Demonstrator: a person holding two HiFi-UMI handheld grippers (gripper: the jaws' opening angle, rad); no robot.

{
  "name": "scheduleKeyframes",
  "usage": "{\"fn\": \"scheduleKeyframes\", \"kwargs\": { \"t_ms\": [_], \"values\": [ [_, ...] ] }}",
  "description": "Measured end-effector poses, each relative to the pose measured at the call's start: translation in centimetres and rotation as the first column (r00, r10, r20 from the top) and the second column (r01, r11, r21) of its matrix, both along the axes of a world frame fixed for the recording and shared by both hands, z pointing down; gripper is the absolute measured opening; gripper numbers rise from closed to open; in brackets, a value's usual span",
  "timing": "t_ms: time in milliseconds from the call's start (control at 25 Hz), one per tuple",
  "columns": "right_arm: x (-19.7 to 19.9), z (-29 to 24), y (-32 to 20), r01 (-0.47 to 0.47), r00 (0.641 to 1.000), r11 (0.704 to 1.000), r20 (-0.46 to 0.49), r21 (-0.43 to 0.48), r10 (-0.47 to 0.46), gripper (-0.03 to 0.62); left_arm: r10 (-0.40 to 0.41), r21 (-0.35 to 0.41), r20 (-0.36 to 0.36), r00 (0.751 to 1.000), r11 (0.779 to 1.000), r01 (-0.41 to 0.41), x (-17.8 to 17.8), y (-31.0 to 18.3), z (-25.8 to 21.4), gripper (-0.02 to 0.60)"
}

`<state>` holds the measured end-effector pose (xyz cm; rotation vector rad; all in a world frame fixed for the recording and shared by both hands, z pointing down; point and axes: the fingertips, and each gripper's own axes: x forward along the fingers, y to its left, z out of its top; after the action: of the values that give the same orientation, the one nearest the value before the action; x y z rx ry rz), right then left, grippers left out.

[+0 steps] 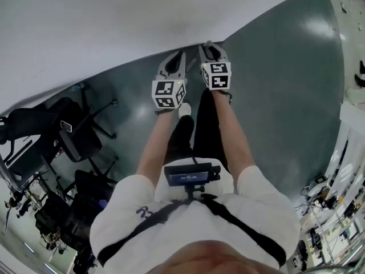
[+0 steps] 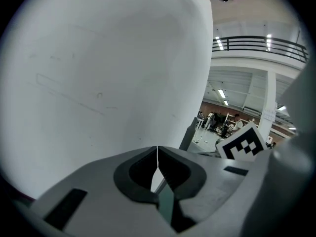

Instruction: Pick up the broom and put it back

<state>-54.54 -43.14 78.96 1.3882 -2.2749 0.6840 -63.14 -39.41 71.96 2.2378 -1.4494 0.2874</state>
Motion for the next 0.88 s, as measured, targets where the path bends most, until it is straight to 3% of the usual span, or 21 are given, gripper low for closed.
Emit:
{"fn": "scheduleKeyframes", "kwargs": {
  "t_ms": [360, 640, 880],
  "values": [
    [1.8, -14.4, 3.1, -0.090, 0.996, 0.977, 0.044, 0.195, 0.083, 0.106, 0.009, 0.103, -0.002, 1.000, 0.995, -0.009, -0.9, 1.4, -9.9, 0.012],
    [3.5, -26.0, 6.6, -0.182, 0.983, 0.904, 0.082, 0.387, 0.163, 0.106, -0.021, 0.194, -0.015, 1.000, 0.981, 0.023, -2.4, 4.1, -16.5, 0.012],
    [3.5, -32.7, 9.6, -0.201, 0.980, 0.855, 0.105, 0.477, 0.171, 0.105, 0.014, 0.283, -0.019, 1.000, 0.959, -0.008, -2.8, 6.7, -22.3, 0.012]
  ]
}}
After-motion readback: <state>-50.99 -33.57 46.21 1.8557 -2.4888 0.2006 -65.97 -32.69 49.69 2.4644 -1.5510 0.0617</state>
